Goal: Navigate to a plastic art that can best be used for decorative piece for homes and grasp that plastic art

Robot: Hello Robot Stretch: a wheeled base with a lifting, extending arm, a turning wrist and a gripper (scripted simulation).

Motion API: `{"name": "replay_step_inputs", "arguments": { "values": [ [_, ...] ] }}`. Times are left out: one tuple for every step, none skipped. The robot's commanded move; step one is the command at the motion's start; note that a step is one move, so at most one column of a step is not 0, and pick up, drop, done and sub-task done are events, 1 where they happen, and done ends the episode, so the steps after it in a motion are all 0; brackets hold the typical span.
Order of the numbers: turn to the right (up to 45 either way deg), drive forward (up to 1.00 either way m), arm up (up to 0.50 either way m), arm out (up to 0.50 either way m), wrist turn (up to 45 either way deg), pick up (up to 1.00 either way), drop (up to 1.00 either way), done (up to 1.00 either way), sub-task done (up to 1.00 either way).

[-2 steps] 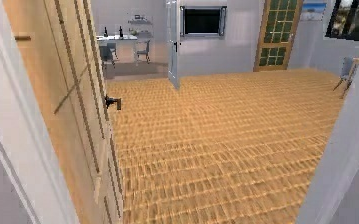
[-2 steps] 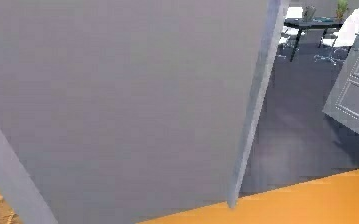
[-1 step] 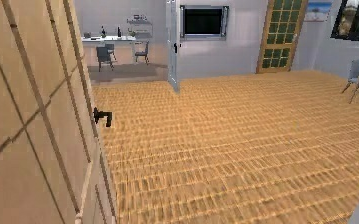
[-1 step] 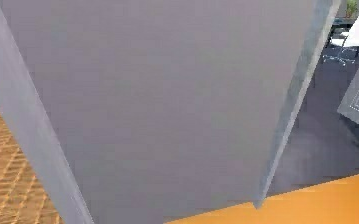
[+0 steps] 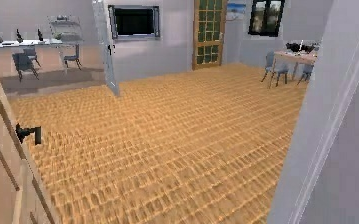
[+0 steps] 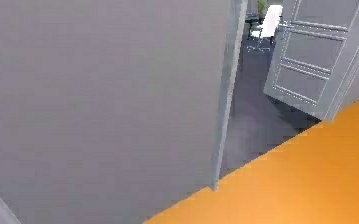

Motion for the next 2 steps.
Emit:
{"name": "replay_step_inputs", "arguments": {
  "values": [
    [0.0,0.50,0.00,0.00,0.0,0.00,0.00,0.00,0.00],
    [-18.0,0.00,0.00,0.00,0.0,0.00,0.00,0.00,0.00]
  ]
}}
